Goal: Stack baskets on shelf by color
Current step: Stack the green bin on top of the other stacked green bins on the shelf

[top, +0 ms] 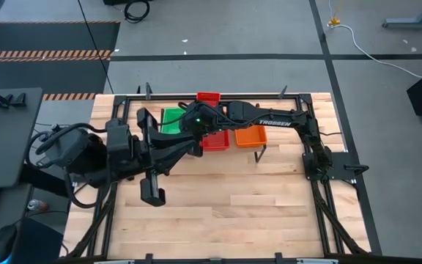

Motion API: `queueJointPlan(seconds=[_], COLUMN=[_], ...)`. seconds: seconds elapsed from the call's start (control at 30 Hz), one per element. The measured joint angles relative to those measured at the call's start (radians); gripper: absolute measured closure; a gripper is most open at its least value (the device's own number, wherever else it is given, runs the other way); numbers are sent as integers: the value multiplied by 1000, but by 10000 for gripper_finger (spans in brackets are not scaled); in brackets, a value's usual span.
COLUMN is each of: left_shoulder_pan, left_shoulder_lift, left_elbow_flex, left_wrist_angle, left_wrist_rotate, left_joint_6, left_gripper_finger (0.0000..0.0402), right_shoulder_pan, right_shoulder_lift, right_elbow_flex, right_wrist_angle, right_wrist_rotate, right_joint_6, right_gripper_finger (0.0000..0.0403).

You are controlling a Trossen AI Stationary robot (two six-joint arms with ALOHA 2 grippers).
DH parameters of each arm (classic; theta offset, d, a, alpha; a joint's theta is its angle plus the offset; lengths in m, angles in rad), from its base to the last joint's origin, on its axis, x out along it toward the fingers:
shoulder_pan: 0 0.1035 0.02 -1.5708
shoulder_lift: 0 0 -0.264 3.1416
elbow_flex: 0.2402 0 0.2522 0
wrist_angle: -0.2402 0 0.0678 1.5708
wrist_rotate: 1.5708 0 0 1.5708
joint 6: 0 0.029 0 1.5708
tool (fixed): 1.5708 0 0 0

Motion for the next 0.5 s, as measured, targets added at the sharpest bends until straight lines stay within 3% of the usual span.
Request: queueJointPlan(seconds=[0.13,0.37,0.5], left_shoulder_pan=[0,0,0], left_shoulder_lift=[0,0,0], left_elbow_flex=[0,0,0], left_wrist_angle=[0,-13,-20], left_wrist_rotate=[-18,-33,-51], left_joint_6=[3,4,5], left_gripper_finger=[349,349,349], right_shoulder_pan=[0,1,2], right_shoulder_lift=[1,2,3], right_elbow_flex=[0,0,0], right_wrist_angle=[6,20,20], right_wrist_rotate=[-23,-23,-23], right_joint_6=[-2,-40,-63], right_gripper_finger=[388,362,377])
